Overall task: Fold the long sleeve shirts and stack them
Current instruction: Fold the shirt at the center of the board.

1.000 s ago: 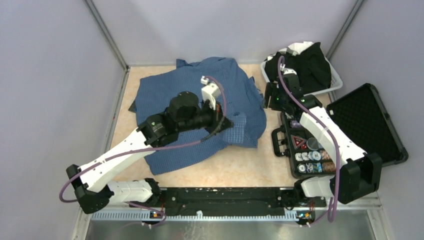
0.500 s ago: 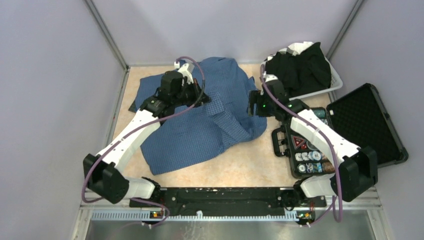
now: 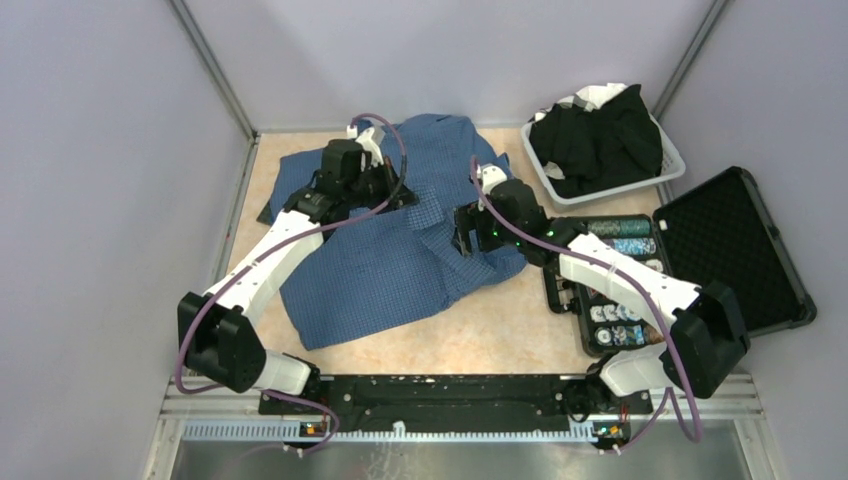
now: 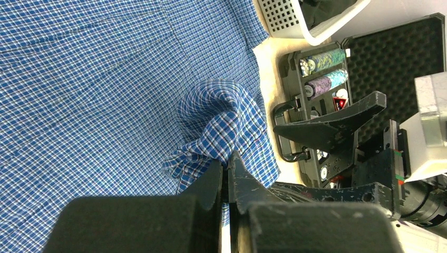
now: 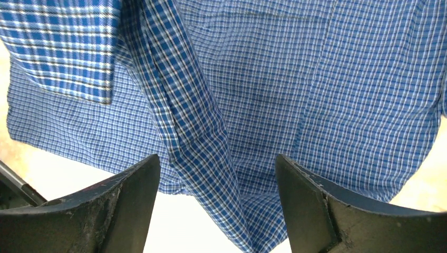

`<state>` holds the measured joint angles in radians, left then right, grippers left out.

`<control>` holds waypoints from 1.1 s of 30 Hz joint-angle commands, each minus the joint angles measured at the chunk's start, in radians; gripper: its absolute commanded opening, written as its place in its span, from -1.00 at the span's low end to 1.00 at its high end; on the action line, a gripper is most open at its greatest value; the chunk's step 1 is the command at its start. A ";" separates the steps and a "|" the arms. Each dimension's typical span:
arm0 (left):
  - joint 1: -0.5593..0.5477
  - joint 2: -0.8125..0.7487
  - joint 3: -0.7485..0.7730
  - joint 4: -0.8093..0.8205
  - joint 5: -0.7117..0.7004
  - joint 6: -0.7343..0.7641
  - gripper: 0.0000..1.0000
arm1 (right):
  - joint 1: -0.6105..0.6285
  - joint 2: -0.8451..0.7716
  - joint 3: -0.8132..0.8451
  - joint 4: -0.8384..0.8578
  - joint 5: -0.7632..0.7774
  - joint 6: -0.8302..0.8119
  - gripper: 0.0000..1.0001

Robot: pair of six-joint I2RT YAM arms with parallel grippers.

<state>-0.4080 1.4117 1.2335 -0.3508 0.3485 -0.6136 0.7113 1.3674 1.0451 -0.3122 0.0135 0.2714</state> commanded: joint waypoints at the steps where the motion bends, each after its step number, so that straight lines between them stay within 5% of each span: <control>1: 0.011 0.000 -0.007 0.059 0.060 -0.002 -1.00 | 0.005 -0.019 -0.004 0.138 -0.070 -0.042 0.58; 14: 0.017 -0.004 -0.027 0.064 0.103 0.030 -1.00 | 0.010 -0.071 0.031 0.269 -0.271 -0.005 0.60; 33: 0.019 -0.088 -0.134 0.184 0.183 0.040 -1.00 | 0.008 0.114 0.049 0.343 -0.205 0.064 0.62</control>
<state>-0.3939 1.3838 1.1172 -0.2562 0.5091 -0.5739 0.7128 1.4914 1.1191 -0.0635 -0.1970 0.3141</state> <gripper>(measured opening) 0.015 0.816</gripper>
